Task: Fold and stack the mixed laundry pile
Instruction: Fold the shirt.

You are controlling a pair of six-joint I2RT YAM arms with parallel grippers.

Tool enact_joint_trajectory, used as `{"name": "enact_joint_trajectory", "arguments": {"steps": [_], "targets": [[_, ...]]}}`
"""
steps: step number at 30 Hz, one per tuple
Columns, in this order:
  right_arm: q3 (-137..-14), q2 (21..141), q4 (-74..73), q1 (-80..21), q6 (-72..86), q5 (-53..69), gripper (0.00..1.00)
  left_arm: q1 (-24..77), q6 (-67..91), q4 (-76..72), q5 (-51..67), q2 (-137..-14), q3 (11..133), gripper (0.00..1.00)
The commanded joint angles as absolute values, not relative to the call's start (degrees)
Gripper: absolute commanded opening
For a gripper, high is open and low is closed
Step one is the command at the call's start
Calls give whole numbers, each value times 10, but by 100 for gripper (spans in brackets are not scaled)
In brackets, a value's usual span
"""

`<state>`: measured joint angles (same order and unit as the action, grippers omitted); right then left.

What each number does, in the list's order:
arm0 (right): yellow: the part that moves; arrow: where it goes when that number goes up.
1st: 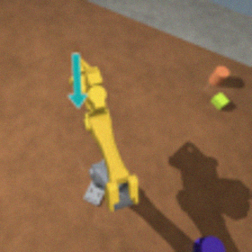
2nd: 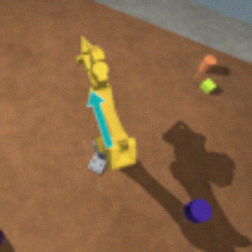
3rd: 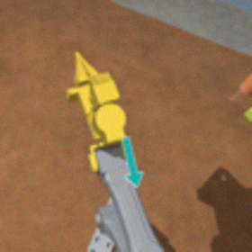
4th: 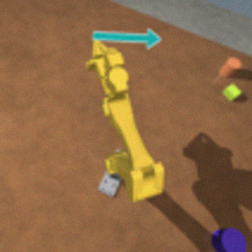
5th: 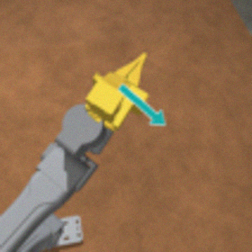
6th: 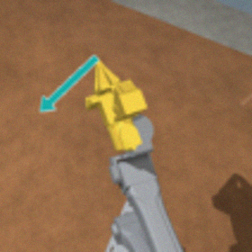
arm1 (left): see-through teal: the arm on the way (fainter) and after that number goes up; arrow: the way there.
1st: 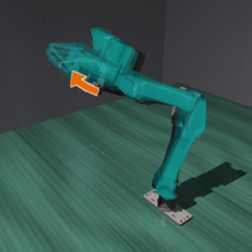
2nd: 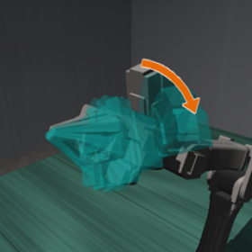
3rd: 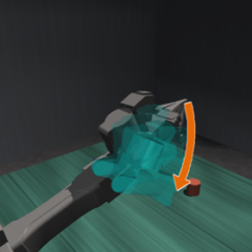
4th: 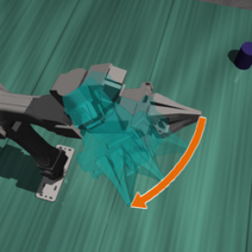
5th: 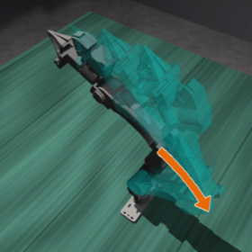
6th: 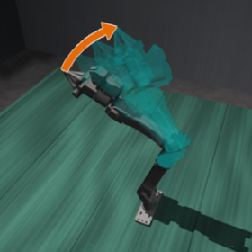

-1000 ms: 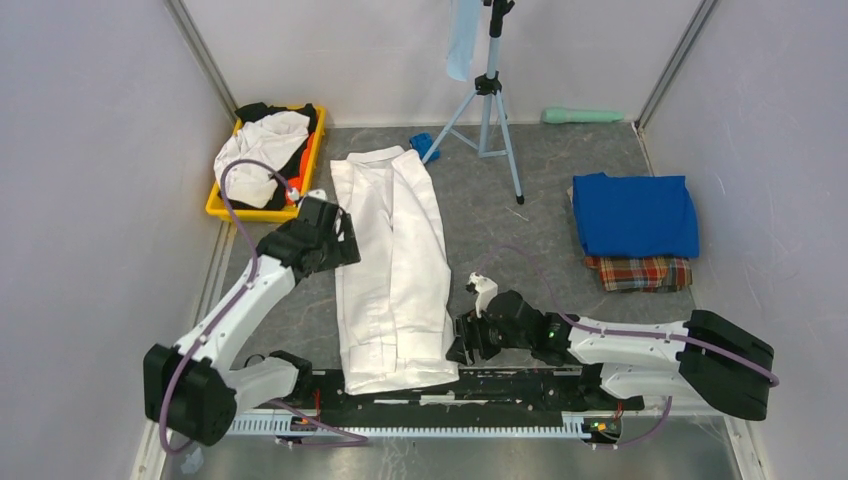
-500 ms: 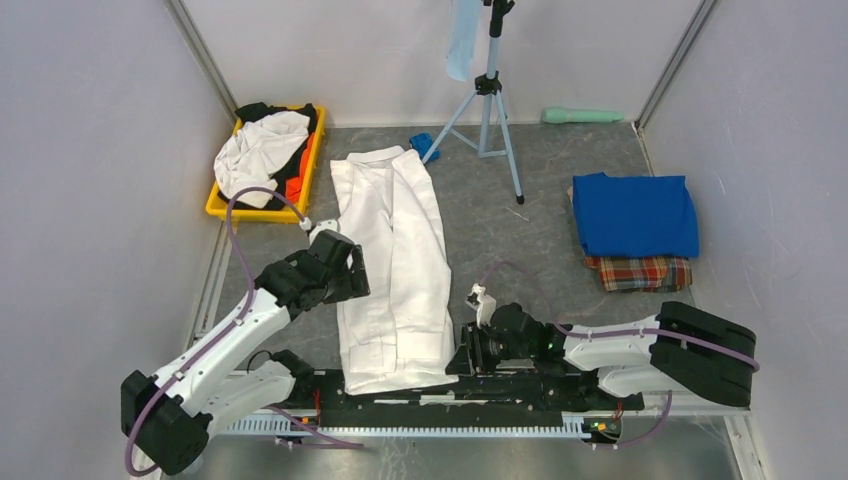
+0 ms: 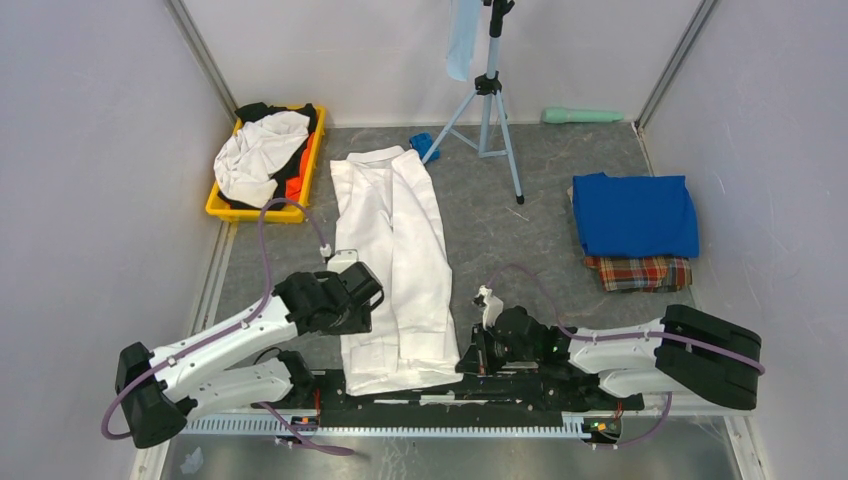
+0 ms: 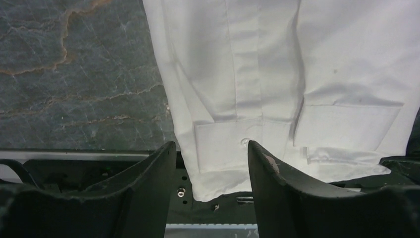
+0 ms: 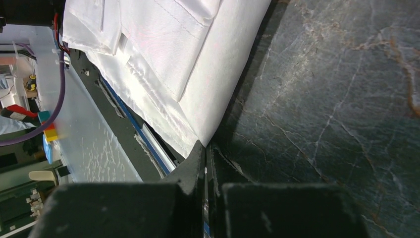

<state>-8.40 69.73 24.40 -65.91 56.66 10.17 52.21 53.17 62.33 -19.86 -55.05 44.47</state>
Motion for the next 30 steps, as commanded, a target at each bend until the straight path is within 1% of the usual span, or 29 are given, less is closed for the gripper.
{"name": "enact_joint_trajectory", "arguments": {"steps": [1, 3, 9, 13, 19, 24, 25, 28, 30], "targets": [[-68, 691, 188, -662, 538, 73, 0, 552, 615, 669, -177, -542, 426, 57], [-68, 697, 190, -663, 535, 75, 0, 570, 632, 668, -157, -539, 410, 54], [-69, 714, 201, -662, 525, 86, 0, 606, 665, 635, -99, -516, 361, 55], [-65, 717, 204, -663, 523, 87, 0, 623, 684, 615, -76, -515, 328, 48], [-64, 719, 204, -663, 519, 88, 0, 639, 692, 586, -51, -531, 299, 41], [-62, 719, 202, -663, 521, 85, 0, 647, 695, 580, -46, -536, 288, 41], [-62, 719, 202, -663, 521, 85, 0, 650, 696, 580, -46, -538, 288, 42], [-60, 718, 202, -663, 522, 83, 0, 653, 697, 581, -48, -541, 286, 52], [-59, 718, 202, -663, 523, 82, 0, 655, 697, 590, -49, -540, 287, 56]]}}
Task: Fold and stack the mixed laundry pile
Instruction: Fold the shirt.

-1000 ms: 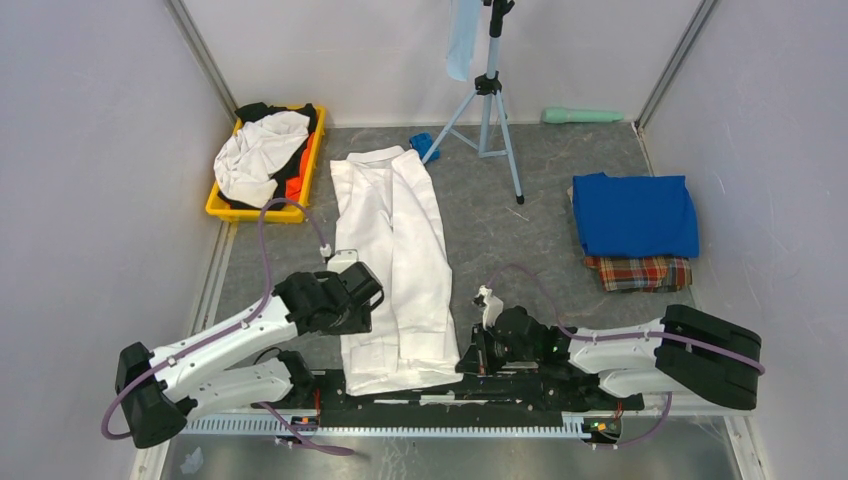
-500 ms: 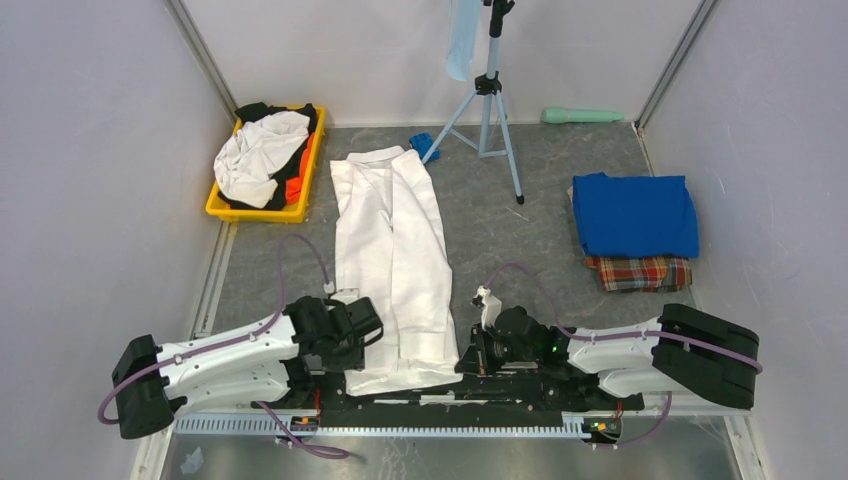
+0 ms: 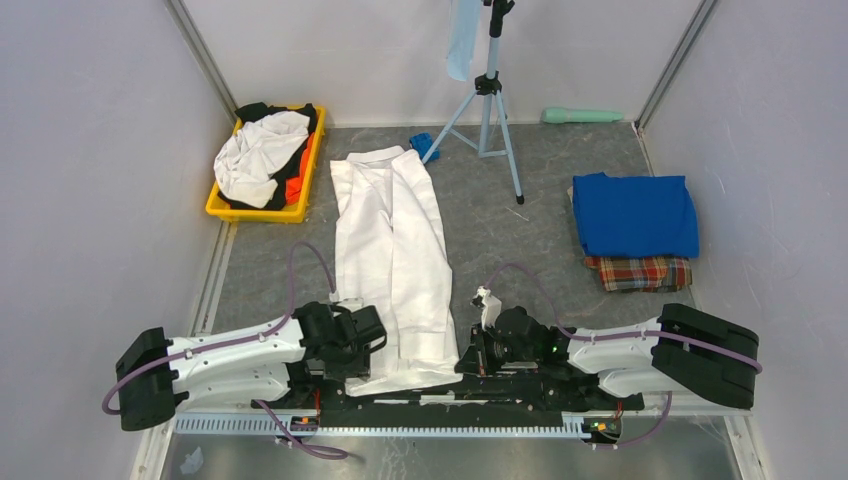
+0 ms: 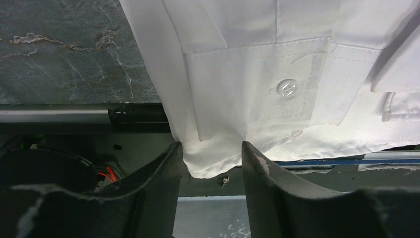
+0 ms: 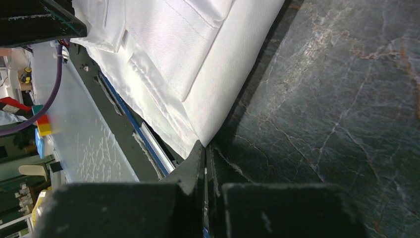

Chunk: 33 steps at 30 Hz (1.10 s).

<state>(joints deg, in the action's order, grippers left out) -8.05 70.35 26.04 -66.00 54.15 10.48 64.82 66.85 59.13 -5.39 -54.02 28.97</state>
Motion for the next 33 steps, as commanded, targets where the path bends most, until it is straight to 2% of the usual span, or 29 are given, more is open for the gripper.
{"name": "enact_joint_trajectory", "arguments": {"steps": [1, 3, 6, 8, 14, 16, 21, 25, 29, 33], "targets": [[-58, 717, 201, -663, 524, 82, 0, 657, 697, 596, -52, -538, 292, 57], [-57, 714, 200, -663, 524, 81, 0, 661, 700, 607, -59, -533, 301, 59], [-55, 712, 199, -663, 525, 80, 0, 664, 698, 611, -54, -538, 306, 54], [-54, 711, 199, -663, 525, 79, 0, 672, 699, 615, -51, -553, 311, 54], [-51, 710, 197, -663, 527, 76, 0, 700, 711, 665, -77, -559, 359, 68], [-51, 711, 198, -663, 526, 77, 0, 704, 714, 668, -74, -557, 357, 69], [-53, 716, 202, -663, 526, 78, 0, 707, 728, 640, -57, -552, 321, 54], [-54, 721, 205, -663, 526, 81, 0, 709, 736, 612, -54, -546, 300, 53], [-51, 719, 205, -663, 526, 82, 0, 708, 737, 583, -47, -555, 279, 47], [-50, 720, 204, -663, 527, 80, 0, 709, 740, 561, -51, -558, 272, 32]]}}
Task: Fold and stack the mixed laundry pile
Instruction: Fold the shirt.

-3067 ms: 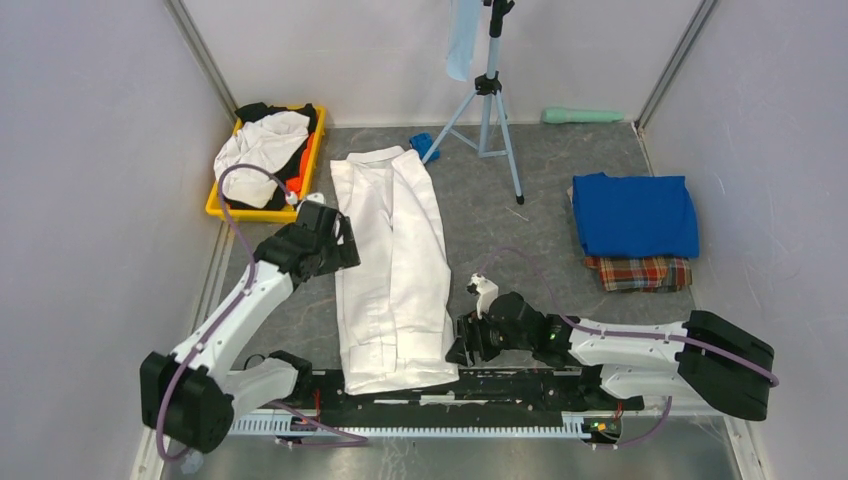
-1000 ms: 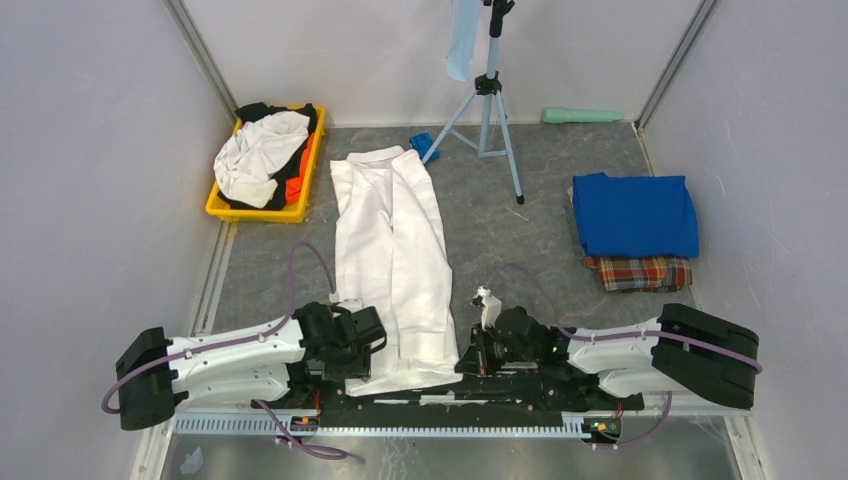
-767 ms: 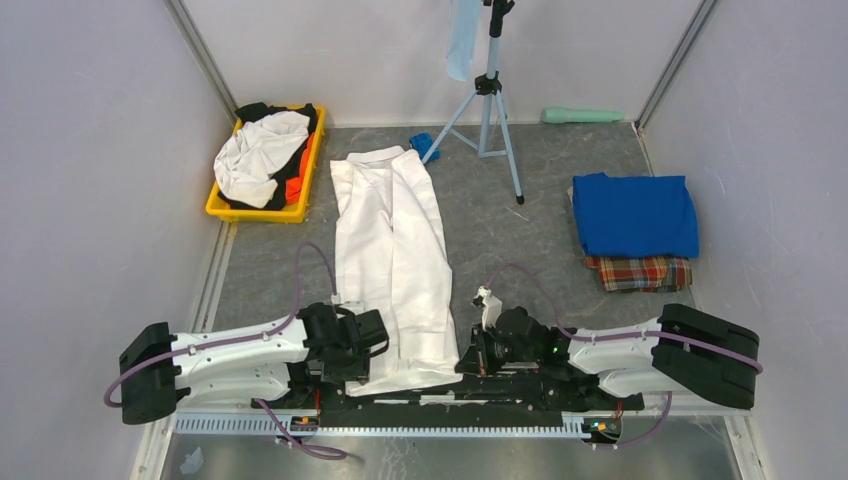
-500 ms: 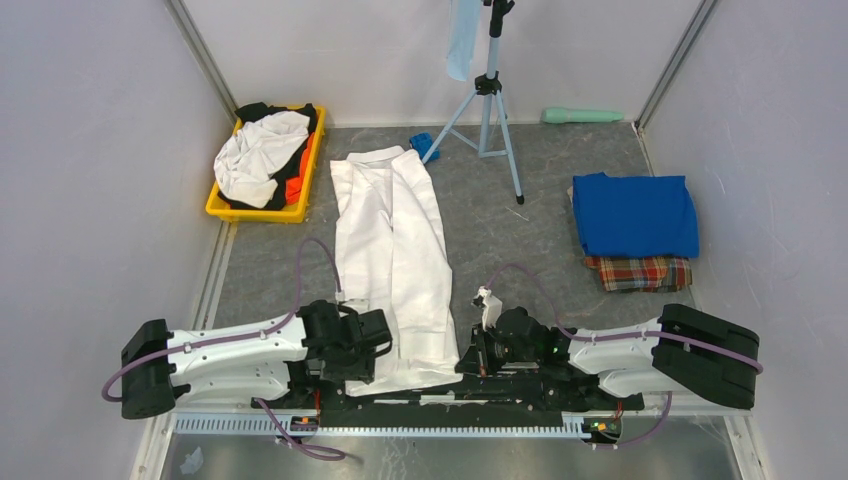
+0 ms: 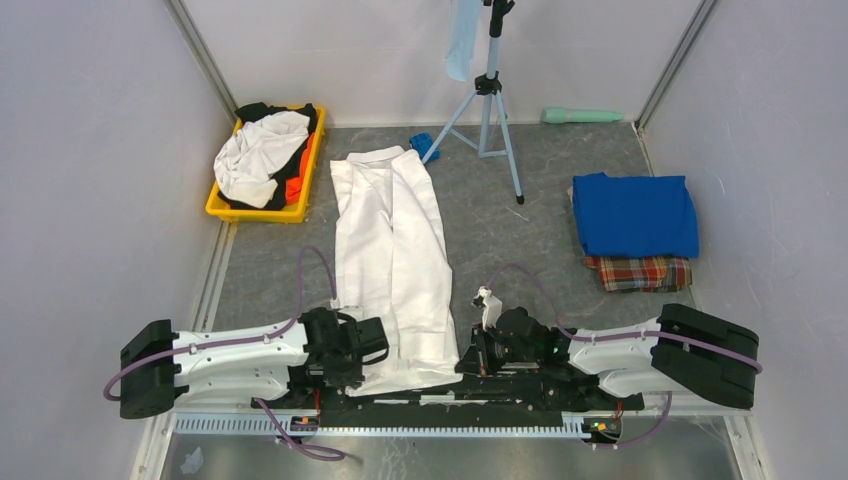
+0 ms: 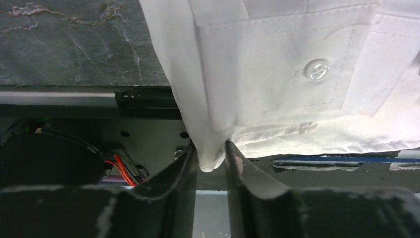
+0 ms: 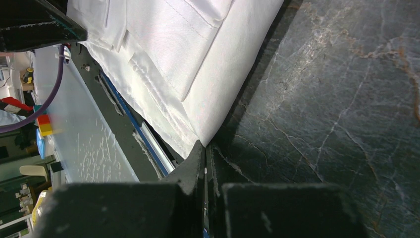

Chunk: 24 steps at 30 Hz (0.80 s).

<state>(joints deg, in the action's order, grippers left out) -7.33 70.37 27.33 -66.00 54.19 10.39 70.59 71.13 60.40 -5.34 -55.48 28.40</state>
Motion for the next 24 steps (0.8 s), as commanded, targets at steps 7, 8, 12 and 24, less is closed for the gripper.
{"name": "enact_joint_trajectory", "arguments": {"steps": [7, 8, 12, 24], "targets": [[-58, 714, 193, -662, 525, 80, 0, 710, 732, 548, -52, -556, 277, 2], [-62, 711, 189, -662, 524, 80, 0, 709, 729, 547, -53, -550, 283, 2], [-80, 693, 163, -663, 517, 83, 0, 711, 724, 548, -57, -522, 304, 2], [-224, 635, -26, -663, 458, -35, 0, 712, 736, 591, -172, -466, 387, 2]]}}
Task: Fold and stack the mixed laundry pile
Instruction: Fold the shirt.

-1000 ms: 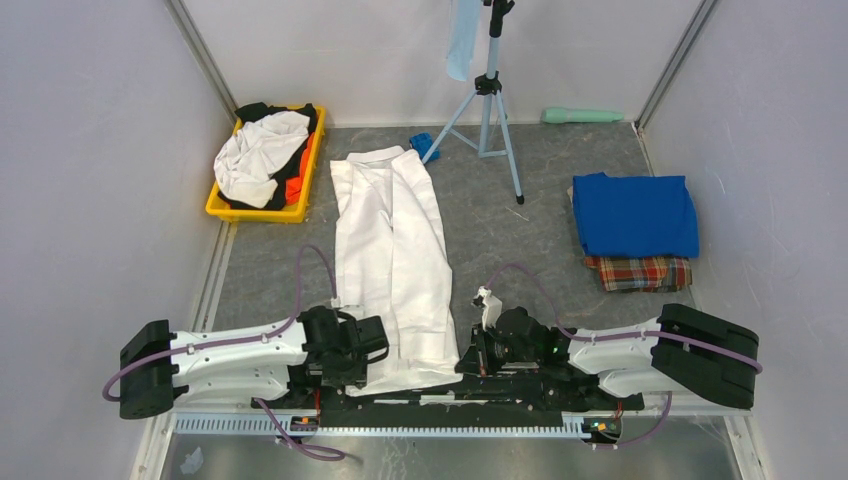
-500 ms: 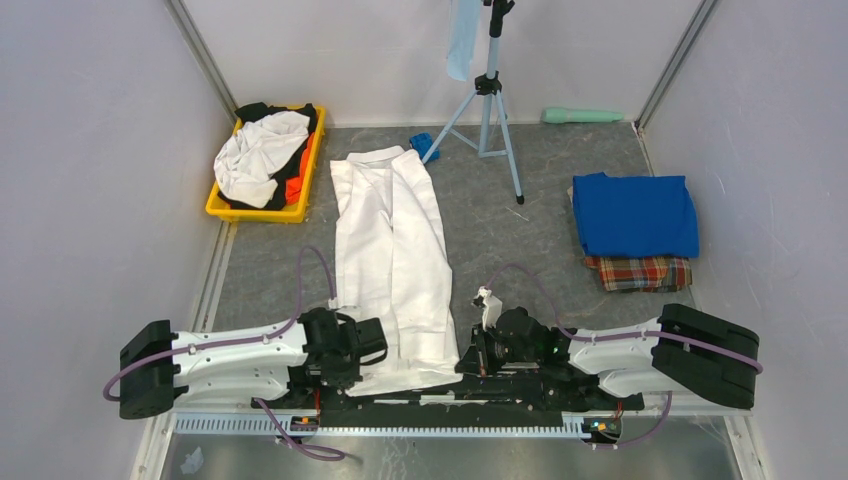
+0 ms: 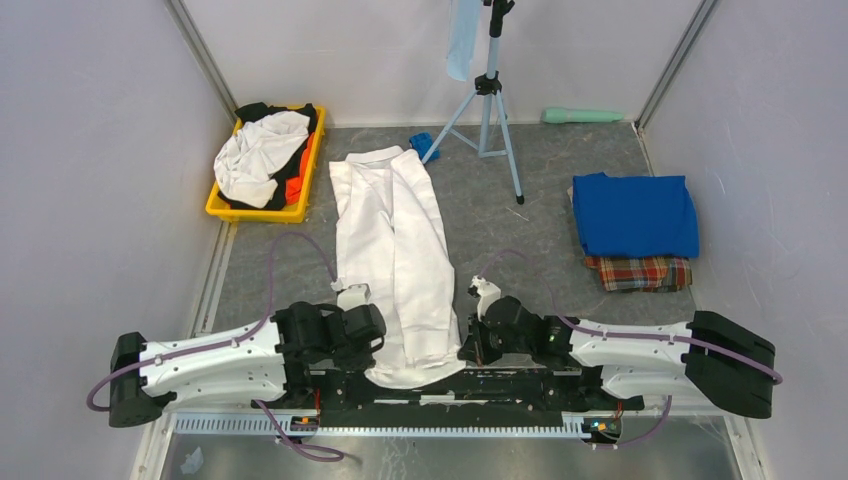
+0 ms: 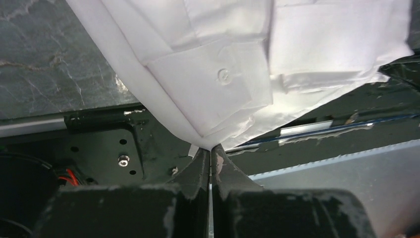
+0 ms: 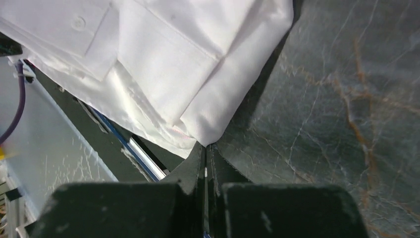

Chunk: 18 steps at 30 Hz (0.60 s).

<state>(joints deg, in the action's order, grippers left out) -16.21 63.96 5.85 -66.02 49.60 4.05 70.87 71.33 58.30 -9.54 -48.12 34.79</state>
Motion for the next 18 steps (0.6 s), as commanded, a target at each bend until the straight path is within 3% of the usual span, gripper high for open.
{"name": "enact_joint_trajectory", "arguments": {"steps": [1, 18], "targets": [[-241, 640, -34, -662, 451, -45, 0, 711, 737, 593, -187, -464, 394, 2], [-491, 736, -154, -604, 333, -153, 0, 697, 723, 646, -438, -478, 510, 2]]}}
